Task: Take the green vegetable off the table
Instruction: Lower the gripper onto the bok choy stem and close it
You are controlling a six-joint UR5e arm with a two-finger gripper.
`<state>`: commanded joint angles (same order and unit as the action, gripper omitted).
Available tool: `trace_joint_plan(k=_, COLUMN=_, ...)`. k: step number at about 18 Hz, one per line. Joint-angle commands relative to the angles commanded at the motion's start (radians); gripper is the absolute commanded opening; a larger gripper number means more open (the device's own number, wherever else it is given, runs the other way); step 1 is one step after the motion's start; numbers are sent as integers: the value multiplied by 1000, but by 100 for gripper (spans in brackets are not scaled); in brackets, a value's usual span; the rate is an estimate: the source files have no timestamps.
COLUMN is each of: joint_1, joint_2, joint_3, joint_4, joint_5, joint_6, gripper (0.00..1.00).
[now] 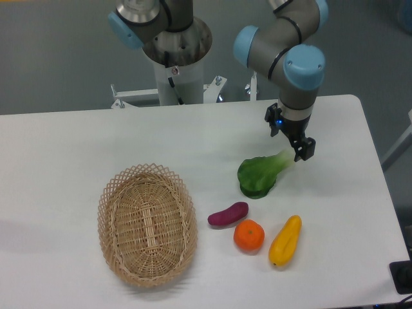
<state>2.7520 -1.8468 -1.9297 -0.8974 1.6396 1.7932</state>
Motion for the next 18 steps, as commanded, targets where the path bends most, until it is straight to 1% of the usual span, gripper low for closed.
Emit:
trace_joint_plan(k=2, joint_1=-3, joint_2=-9, joint_3=-2, joint_4=5, joint_5=31, joint_6=-6, gripper=100)
trace_joint_plan(k=5, joint_1=-12, joint_2=-31, joint_3=-5, joint_4=60, joint_5=38, joint_6=-9, gripper=100)
trace_joint_plan(k=7, joint_1=-14, joint_2=-48, joint_3=-6, joint_4=69, joint_5=39, joint_6=-17, gripper=100)
trace_joint_plan(k=9, joint_1=-14, joint_2=-52, joint_3=-18, joint_4=98, joint_5=39, joint_6=-18, gripper=100)
trace_joint_plan(k=11, joint_1=-15, joint_2=-57, joint_3=-46, joint_4=121, joint_5=40, joint_6=-21, gripper=100)
trace_joint_plan(k=13, joint_1=-14, joint_2=-57, joint_3=-58, joint_4=124, joint_5=42, joint_6=-15, gripper=100)
trace_joint_plan(k=16, joint_1=-15, joint_2=-58, joint_3=-60, joint_4=124, joint_5=42, joint_6=-21, gripper=100)
trace_joint_plan(k=18, joint_1=-15, joint_2=-69, joint_3=-60, joint_4=139, joint_5=42, joint_6=-23, gripper=100)
